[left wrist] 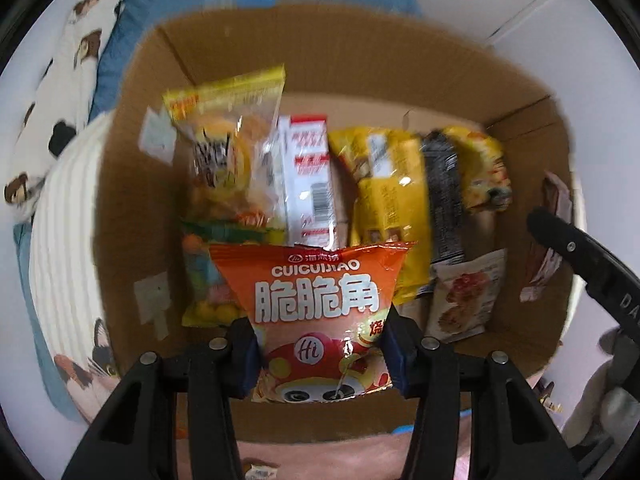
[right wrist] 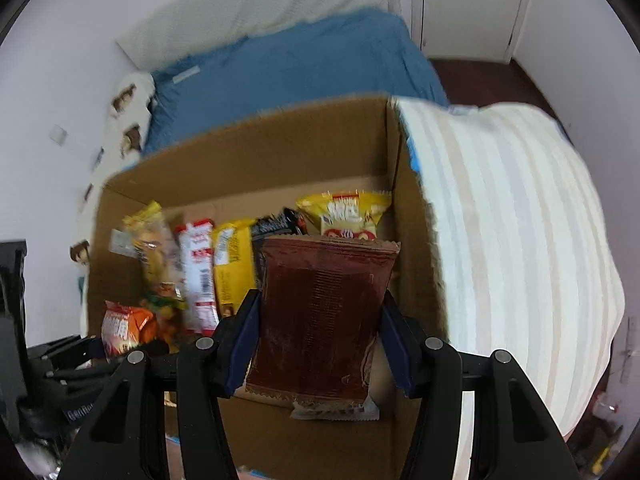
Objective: Organize snacks
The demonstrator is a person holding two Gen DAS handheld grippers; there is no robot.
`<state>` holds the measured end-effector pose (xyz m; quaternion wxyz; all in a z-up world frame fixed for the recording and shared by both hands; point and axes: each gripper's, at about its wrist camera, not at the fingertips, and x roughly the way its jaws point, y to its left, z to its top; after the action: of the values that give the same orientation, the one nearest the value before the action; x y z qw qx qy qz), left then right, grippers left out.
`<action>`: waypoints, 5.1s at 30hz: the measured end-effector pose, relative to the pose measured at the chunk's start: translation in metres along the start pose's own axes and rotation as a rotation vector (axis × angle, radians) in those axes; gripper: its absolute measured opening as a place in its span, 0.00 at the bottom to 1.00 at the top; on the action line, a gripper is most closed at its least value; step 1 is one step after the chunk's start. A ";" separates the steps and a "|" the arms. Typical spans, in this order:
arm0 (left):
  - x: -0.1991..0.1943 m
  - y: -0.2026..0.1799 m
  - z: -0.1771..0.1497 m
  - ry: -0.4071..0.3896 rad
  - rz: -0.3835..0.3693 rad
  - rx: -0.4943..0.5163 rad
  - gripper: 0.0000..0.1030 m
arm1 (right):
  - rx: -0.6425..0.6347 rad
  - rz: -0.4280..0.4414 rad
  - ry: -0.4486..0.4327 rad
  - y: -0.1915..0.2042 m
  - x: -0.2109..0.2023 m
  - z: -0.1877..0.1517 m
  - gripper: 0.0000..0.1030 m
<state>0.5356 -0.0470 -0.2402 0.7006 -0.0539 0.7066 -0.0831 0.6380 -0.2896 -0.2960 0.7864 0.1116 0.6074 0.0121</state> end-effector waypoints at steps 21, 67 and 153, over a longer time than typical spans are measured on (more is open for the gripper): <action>-0.037 0.002 0.004 -0.133 0.051 -0.023 0.95 | -0.016 -0.042 0.051 0.010 0.011 -0.018 0.94; -0.011 0.091 -0.249 -0.177 0.100 -0.280 0.95 | 0.065 0.181 0.041 0.013 -0.029 -0.243 0.96; 0.118 -0.014 -0.214 -0.034 -0.029 -0.072 0.59 | 0.045 -0.047 0.069 -0.064 0.049 -0.283 0.42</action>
<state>0.3200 -0.0742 -0.3525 0.7090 -0.0908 0.6961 -0.0670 0.3722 -0.2988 -0.4223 0.7625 0.1144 0.6366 -0.0160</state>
